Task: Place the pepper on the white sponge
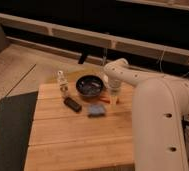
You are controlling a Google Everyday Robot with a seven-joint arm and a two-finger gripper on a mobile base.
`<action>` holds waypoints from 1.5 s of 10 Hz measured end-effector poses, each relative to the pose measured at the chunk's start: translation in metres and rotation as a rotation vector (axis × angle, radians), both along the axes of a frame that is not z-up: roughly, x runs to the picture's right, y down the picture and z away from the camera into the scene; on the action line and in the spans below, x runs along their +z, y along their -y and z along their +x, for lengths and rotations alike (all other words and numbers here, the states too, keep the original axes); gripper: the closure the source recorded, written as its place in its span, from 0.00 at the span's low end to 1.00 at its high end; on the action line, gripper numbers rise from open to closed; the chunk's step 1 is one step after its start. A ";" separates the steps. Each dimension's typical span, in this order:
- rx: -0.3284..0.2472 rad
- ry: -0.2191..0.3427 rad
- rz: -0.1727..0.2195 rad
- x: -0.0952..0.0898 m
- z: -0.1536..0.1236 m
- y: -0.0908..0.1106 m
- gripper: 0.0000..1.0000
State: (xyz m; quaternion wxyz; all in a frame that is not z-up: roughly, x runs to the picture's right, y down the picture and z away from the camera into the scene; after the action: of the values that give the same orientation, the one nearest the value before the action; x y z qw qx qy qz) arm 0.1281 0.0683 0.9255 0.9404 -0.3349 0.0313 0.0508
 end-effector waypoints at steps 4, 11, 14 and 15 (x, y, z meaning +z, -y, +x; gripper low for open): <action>-0.064 0.052 -0.019 0.019 -0.012 -0.001 0.35; -0.092 0.100 -0.053 0.037 -0.021 -0.013 0.83; -0.109 0.066 -0.054 0.031 -0.012 -0.013 1.00; -0.119 0.040 -0.050 0.024 -0.008 -0.010 1.00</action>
State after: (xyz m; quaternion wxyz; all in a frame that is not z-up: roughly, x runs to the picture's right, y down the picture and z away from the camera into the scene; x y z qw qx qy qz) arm 0.1206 0.0788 0.9499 0.9335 -0.3567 0.0337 -0.0124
